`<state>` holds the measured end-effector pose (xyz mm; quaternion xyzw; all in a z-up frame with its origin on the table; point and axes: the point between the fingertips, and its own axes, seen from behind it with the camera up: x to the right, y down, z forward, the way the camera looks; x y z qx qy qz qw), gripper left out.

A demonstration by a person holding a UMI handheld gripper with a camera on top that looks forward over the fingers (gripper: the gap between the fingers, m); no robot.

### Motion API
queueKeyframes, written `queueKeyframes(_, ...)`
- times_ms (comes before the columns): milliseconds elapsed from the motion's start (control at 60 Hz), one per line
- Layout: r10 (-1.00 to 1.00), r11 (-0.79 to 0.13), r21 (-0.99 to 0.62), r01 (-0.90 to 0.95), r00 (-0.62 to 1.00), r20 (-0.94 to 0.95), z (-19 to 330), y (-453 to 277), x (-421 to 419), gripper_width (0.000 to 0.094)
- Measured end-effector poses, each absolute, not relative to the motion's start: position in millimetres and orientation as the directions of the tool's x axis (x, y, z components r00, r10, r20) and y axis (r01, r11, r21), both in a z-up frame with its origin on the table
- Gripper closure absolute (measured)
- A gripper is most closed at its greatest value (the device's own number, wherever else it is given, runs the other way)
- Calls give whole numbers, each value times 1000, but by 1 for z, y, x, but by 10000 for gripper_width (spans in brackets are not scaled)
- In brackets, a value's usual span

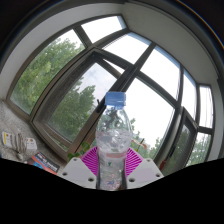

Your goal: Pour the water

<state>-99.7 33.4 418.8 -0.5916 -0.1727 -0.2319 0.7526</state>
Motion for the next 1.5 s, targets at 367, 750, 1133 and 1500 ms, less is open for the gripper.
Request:
queueKeyframes(367, -49, -152, -988, 28, 998, 36, 169, 71, -30, 647)
queueKeyframes(750, -41, -203, -977, 57, 997, 66, 83, 64, -35, 465)
queueKeyframes(1133, -151, -410, -912, -12, 987, 55, 94, -21, -32, 80)
queueKeyframes(1500, -168, -441, -897, 24, 980, 109, 142, -161, -76, 80)
